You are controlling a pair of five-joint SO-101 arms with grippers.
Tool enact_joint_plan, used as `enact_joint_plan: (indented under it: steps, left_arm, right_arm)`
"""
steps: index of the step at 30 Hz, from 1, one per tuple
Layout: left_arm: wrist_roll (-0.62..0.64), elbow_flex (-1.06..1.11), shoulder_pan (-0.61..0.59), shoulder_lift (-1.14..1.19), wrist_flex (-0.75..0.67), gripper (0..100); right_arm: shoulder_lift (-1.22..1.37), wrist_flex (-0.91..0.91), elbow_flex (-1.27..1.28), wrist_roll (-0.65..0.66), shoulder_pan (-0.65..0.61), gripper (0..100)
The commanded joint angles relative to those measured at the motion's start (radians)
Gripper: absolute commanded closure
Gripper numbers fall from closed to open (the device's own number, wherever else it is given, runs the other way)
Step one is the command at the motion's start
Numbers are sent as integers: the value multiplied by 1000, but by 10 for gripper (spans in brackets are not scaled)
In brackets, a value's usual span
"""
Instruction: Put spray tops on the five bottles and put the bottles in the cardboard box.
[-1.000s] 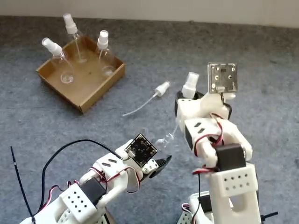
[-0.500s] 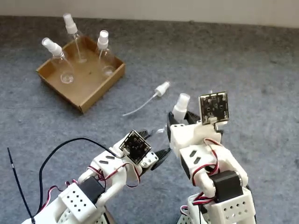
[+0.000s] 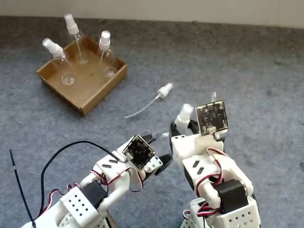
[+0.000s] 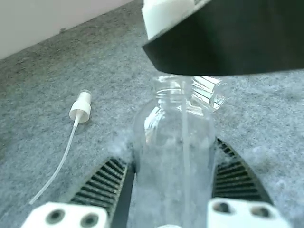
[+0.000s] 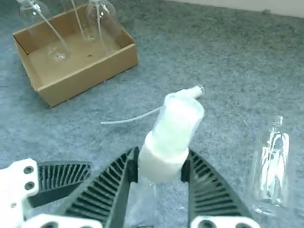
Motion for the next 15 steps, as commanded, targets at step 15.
enact_joint_plan:
  steps: [15]
  left_arm:
    - [9, -8, -25, -19, -20, 899]
  right_arm:
    - [-1, 79, -18, 114, -213, 817]
